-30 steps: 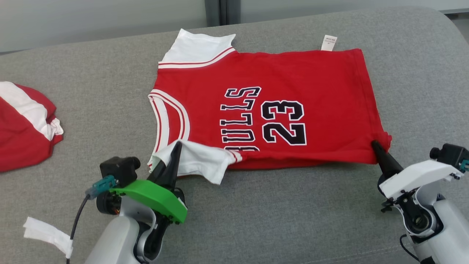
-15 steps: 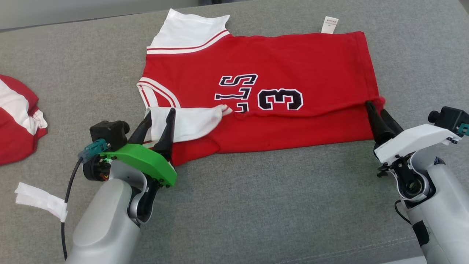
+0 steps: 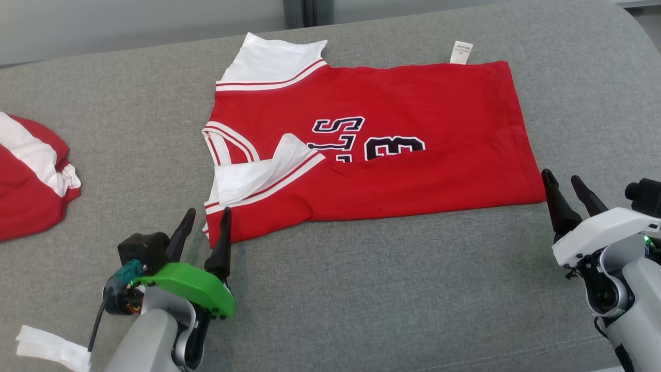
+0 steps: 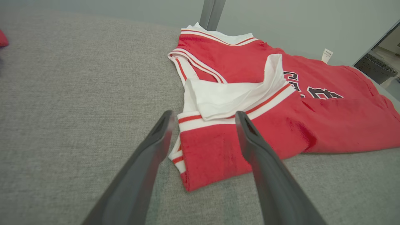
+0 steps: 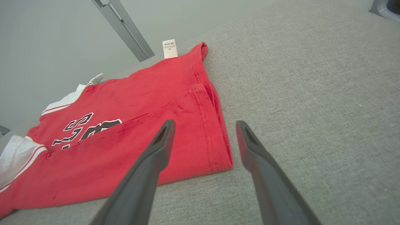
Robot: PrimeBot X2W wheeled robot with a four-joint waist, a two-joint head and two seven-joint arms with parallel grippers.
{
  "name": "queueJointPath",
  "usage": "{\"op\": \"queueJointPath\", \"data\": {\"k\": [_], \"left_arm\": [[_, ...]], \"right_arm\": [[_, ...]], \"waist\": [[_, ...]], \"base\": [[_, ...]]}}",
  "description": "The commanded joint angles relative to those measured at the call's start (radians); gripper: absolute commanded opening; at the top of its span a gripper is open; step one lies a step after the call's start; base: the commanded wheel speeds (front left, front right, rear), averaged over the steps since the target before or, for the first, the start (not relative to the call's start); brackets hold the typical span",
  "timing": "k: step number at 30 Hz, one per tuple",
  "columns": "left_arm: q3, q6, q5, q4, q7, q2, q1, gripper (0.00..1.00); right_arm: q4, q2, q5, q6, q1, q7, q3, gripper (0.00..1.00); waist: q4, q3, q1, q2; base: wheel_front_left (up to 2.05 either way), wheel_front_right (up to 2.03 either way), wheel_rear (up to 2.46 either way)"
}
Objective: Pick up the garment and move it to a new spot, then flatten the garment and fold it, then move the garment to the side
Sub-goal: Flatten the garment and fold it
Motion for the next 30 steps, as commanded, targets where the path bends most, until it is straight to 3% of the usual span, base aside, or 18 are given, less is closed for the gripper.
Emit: {"op": "queueJointPath", "data": {"k": [1,8,23,24,25,26,27,30], "left_arm": [[-0.006,0.008,0.015,-0.003,-0.004,0.011,0.022,1.0],[-0.037,0.032,0.041,0.026,0.027,0.02,0.004,1.0],[-0.074,0.003,0.03,0.166,0.07,-0.018,-0.081,1.0],[-0.073,-0.001,0.021,0.178,0.071,-0.024,-0.086,0.71],[-0.074,-0.003,0.018,0.187,0.071,-0.027,-0.092,0.42],[-0.077,-0.006,0.013,0.196,0.068,-0.032,-0.097,0.0],[-0.075,-0.01,0.007,0.201,0.063,-0.038,-0.099,0.0],[-0.07,-0.017,-0.001,0.209,0.043,-0.041,-0.101,0.0]], "right_arm": [[0.016,-0.006,-0.011,0.0,0.005,-0.008,0.002,1.0],[0.083,-0.006,-0.054,0.0,-0.043,-0.024,0.037,1.0],[0.27,0.013,-0.061,0.0,-0.148,-0.042,0.153,1.0],[0.276,0.022,-0.046,0.0,-0.153,-0.039,0.161,1.0],[0.281,0.025,-0.039,0.0,-0.158,-0.037,0.166,0.61],[0.284,0.027,-0.03,0.0,-0.164,-0.041,0.173,0.11],[0.285,0.029,-0.021,0.0,-0.167,-0.045,0.179,0.0],[0.279,0.03,0.006,0.0,-0.166,-0.064,0.202,0.0]], "waist": [[0.001,0.003,0.0001,0.0],[0.006,0.028,0.0001,0.0],[0.027,0.077,0.0001,0.0],[0.028,0.079,0.0001,0.0],[0.029,0.081,0.0001,0.0],[0.03,0.082,0.0001,0.0],[0.031,0.082,0.0001,0.0],[0.034,0.071,0.0001,0.0]], "base": [[0.0,0.0,0.0],[0.0,0.0,0.0],[0.0,0.0,0.0],[0.0,0.0,0.0],[0.0,0.0,0.0],[0.0,0.0,0.0],[0.0,0.0,0.0],[0.0,0.0,0.0]]}}
